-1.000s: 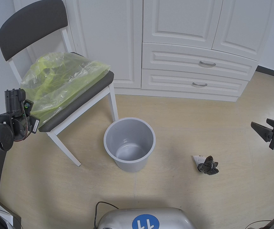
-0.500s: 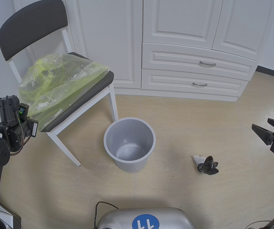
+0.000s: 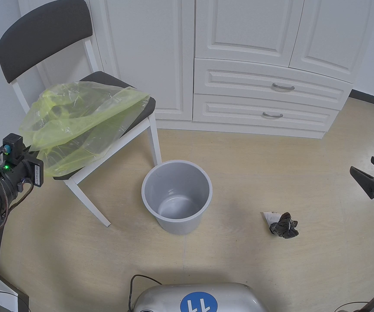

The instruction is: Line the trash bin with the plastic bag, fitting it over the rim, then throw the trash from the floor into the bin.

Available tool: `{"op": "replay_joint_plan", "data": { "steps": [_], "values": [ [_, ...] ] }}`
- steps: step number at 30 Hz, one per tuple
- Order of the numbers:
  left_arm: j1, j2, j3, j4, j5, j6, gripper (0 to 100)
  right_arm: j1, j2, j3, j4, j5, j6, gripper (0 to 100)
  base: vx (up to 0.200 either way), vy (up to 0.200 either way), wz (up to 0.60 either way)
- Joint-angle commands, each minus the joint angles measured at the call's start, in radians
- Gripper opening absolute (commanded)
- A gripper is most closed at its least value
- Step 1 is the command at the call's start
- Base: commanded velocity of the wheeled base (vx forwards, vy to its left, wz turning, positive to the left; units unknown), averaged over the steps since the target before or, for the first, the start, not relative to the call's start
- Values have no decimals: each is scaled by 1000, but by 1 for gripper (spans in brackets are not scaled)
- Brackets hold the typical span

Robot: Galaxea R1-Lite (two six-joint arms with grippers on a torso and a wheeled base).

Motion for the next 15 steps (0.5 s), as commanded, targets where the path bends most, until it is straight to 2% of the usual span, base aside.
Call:
{"op": "replay_joint_plan", "data": {
  "steps": [1, 5, 10, 15],
  "values": [
    [-98, -134, -14, 8, -80, -17, 0, 166, 45, 5, -4, -43, 10, 100, 0, 0, 0],
    [-175, -161, -43, 8, -83, -29, 0, 224, 65, 5, -6, -106, 30, 100, 0, 0, 0],
    [-281, -184, -98, 8, -81, -106, 0, 322, 60, 11, -6, -113, 75, 100, 0, 0, 0],
    [-338, -208, -129, 13, -75, -106, 0, 379, 67, 23, -6, -113, 99, 100, 0, 0, 0]
  ]
}}
